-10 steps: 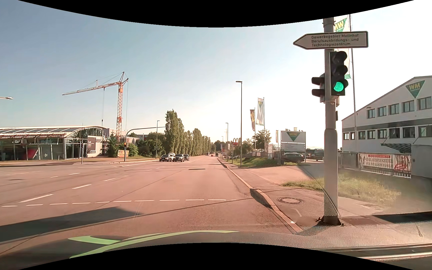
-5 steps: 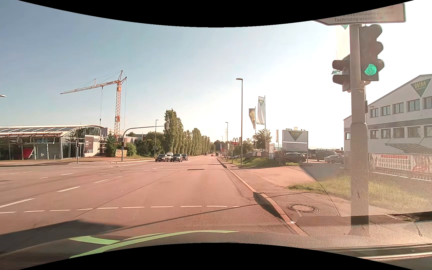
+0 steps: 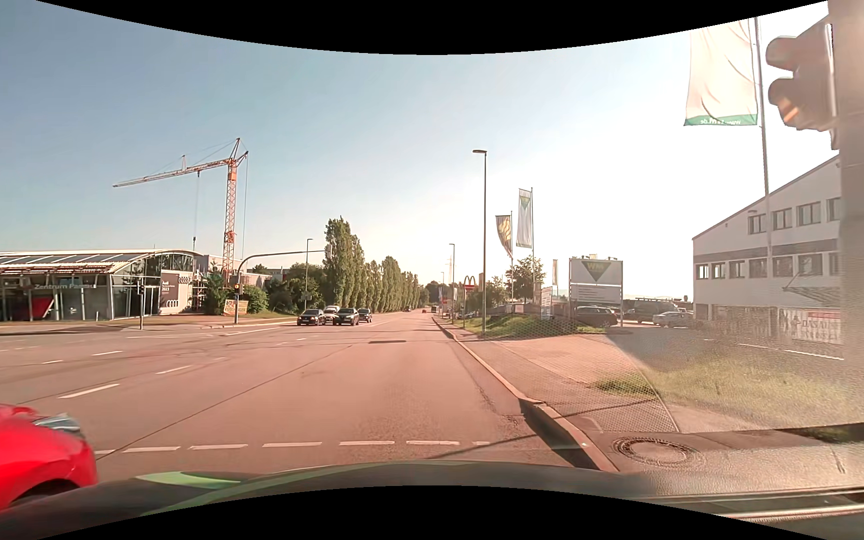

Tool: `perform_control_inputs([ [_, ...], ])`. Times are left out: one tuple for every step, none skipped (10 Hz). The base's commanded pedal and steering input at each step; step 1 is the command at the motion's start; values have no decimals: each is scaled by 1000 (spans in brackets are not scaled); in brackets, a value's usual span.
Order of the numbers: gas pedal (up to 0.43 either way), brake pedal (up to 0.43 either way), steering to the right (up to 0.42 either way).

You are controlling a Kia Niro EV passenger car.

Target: Follow the waypoints while adhering to traffic rules and regulations

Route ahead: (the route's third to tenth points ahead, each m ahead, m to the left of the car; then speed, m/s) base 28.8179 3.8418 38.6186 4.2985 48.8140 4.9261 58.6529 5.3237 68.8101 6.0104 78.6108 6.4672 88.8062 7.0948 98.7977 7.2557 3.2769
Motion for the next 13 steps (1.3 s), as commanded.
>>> perform_control_inputs([
  [197, 0, -2],
  [197, 0, -4],
  [197, 0, -8],
  [209, 0, -11],
  [220, 0, -12],
  [228, 0, -12],
  [228, 0, -12],
  [228, 0, -12],
  [228, 0, -12],
  [228, 0, -11],
  [228, 0, -10],
  [228, 0, -10],
  [228, 0, -10],
])
